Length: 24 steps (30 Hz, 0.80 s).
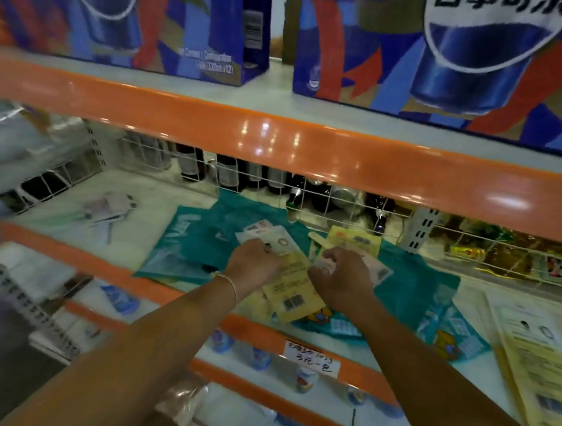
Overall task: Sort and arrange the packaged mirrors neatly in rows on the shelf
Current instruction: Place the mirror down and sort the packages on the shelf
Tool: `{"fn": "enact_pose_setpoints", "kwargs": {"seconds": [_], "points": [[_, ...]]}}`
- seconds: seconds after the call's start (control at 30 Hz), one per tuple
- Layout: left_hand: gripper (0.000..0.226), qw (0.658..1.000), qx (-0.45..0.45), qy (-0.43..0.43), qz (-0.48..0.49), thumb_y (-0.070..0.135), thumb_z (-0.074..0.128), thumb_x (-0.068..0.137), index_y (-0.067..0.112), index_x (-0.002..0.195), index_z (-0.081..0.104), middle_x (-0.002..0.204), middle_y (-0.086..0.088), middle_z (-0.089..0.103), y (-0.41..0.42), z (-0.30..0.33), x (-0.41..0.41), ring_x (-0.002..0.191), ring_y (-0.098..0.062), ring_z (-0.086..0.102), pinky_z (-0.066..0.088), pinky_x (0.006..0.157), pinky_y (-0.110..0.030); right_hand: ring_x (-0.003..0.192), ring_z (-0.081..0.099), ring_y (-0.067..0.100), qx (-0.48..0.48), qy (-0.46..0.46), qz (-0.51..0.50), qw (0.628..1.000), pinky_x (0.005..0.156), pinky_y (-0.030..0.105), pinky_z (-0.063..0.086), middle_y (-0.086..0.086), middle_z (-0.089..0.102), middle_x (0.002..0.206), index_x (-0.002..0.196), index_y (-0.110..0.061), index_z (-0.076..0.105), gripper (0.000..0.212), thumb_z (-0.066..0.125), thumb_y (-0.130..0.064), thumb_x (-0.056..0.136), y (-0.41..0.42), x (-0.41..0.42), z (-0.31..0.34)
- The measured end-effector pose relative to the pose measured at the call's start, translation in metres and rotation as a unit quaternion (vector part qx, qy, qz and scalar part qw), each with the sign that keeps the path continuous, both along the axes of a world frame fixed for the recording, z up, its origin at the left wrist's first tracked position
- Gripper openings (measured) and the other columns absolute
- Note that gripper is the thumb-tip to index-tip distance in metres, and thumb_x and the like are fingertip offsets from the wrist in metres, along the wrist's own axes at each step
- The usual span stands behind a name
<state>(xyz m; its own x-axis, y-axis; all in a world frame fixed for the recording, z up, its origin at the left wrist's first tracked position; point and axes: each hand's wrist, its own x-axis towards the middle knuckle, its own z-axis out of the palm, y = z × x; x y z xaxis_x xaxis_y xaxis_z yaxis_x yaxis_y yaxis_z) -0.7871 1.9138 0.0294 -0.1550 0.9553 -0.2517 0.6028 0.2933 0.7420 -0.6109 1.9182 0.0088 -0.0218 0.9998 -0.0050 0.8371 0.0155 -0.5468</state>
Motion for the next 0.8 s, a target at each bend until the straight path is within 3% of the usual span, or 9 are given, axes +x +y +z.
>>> {"fn": "enact_pose_setpoints", "kwargs": {"seconds": [0.07,0.17,0.3,0.43,0.6,0.7,0.8], "points": [[0.021,0.999,-0.04,-0.004,-0.003,0.009,0.05,0.084,0.011,0.064,0.045,0.055,-0.003,0.045,-0.001,-0.002,-0.016,0.043,-0.014,0.04,0.032,0.043,-0.021,0.118,0.05,0.025,-0.021,-0.024,-0.001,0.999,0.096,0.034,0.044,0.007,0.052,0.129,0.132,-0.02,0.052,0.059,0.065,-0.052,0.083,0.003,-0.017,-0.002],[0.015,0.996,-0.079,-0.028,-0.018,0.012,0.05,0.085,0.006,0.078,0.063,0.068,-0.012,0.06,0.0,-0.013,-0.033,0.048,-0.02,0.049,0.038,0.043,-0.023,0.111,0.052,0.024,-0.052,-0.032,-0.015,0.998,0.088,0.034,0.049,0.005,0.053,0.121,0.129,-0.025,0.05,0.07,0.071,-0.057,0.071,0.006,-0.038,-0.006],[0.024,0.99,-0.112,-0.081,-0.007,0.012,0.052,0.087,0.008,0.063,0.055,0.062,-0.012,0.058,0.004,-0.026,-0.042,0.04,-0.017,0.042,0.032,0.039,-0.017,0.111,0.051,0.027,-0.09,-0.028,-0.028,0.995,0.084,0.035,0.051,0.006,0.052,0.12,0.13,-0.026,0.046,0.086,0.076,-0.058,0.056,0.009,-0.053,-0.011],[0.02,0.975,-0.151,-0.159,0.021,0.013,0.052,0.091,0.01,0.072,0.052,0.065,-0.009,0.057,0.009,-0.029,-0.043,0.041,-0.014,0.037,0.027,0.041,-0.016,0.099,0.059,0.023,-0.096,-0.001,-0.038,0.995,0.075,0.035,0.054,0.004,0.059,0.114,0.127,-0.023,0.048,0.091,0.083,-0.053,0.049,0.009,-0.057,-0.008],[0.024,0.95,-0.182,-0.249,0.052,0.017,0.052,0.094,0.011,0.072,0.051,0.059,-0.006,0.048,0.013,-0.031,-0.044,0.039,-0.011,0.032,0.023,0.041,-0.015,0.104,0.06,0.021,-0.09,0.039,-0.048,0.994,0.08,0.033,0.051,-0.003,0.058,0.11,0.13,-0.021,0.049,0.091,0.089,-0.052,0.054,0.012,-0.055,-0.004],[0.029,0.94,-0.183,-0.282,0.058,0.023,0.052,0.095,0.011,0.068,0.052,0.055,-0.003,0.046,0.015,-0.029,-0.043,0.036,-0.01,0.032,0.023,0.04,-0.014,0.105,0.06,0.021,-0.072,0.09,-0.068,0.991,0.087,0.041,0.054,-0.001,0.06,0.115,0.13,-0.023,0.051,0.088,0.086,-0.057,0.057,0.011,-0.055,-0.004],[0.025,0.944,-0.168,-0.28,0.051,0.018,0.047,0.097,0.01,0.073,0.053,0.058,-0.005,0.048,0.015,-0.025,-0.037,0.04,-0.013,0.036,0.024,0.039,-0.015,0.093,0.063,0.017,-0.053,0.136,-0.08,0.986,0.077,0.036,0.056,-0.004,0.06,0.104,0.127,-0.022,0.054,0.071,0.08,-0.054,0.069,0.011,-0.052,-0.002]]}}
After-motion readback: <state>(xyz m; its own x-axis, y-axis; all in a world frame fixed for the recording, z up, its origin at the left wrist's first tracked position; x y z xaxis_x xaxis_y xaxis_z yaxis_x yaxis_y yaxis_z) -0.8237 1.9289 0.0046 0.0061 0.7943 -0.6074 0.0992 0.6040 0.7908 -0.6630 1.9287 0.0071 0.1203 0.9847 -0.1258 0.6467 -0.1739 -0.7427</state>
